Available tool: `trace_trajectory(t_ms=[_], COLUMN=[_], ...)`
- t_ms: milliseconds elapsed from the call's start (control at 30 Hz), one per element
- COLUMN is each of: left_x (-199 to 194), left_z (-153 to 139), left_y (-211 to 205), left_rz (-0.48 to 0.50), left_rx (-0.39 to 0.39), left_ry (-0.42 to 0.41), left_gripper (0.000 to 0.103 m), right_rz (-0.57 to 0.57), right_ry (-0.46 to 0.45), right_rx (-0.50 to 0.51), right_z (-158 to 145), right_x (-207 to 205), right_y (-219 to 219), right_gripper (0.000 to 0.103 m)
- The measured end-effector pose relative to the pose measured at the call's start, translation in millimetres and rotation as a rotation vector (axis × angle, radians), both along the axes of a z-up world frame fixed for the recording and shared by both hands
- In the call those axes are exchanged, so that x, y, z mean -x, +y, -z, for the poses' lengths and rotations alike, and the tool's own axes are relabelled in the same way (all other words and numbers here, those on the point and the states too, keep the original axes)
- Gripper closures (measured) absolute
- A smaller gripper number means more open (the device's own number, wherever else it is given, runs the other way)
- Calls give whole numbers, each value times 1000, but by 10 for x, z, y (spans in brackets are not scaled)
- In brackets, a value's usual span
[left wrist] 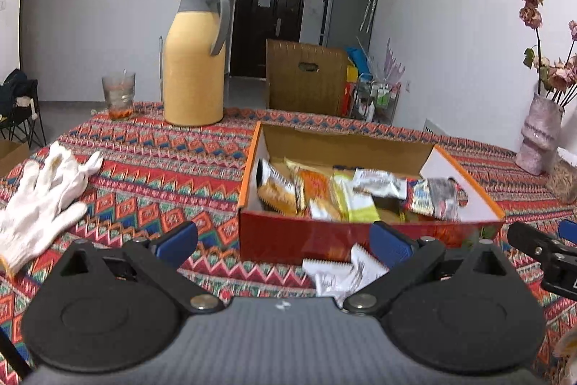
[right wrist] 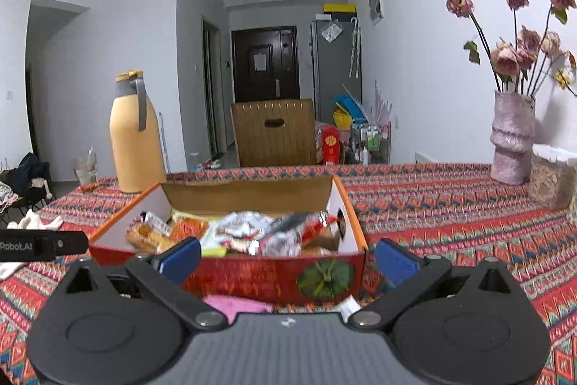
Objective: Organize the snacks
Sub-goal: 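Withdraw both open tools from the box toward the snack pile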
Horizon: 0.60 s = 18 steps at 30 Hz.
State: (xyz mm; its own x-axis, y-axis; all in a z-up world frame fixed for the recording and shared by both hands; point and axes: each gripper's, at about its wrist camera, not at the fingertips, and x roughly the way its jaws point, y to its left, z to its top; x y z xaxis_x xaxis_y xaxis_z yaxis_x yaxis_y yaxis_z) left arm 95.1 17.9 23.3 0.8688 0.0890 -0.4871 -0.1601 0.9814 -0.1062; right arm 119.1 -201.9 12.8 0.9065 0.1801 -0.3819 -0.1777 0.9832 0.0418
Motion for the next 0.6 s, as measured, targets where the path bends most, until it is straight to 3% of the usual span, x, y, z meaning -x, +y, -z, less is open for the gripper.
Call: trace_trajectory(t_ms=[600], left_x=[92], left_z=[345], left_y=[10], left_rz=[32], left_rx=[36], left_ry=[19], left_gripper=[0], right_rz=[39], right_ry=[124], right_rx=[38], right_z=[369], right_x=[240], right_y=[-204], right_gripper=[0])
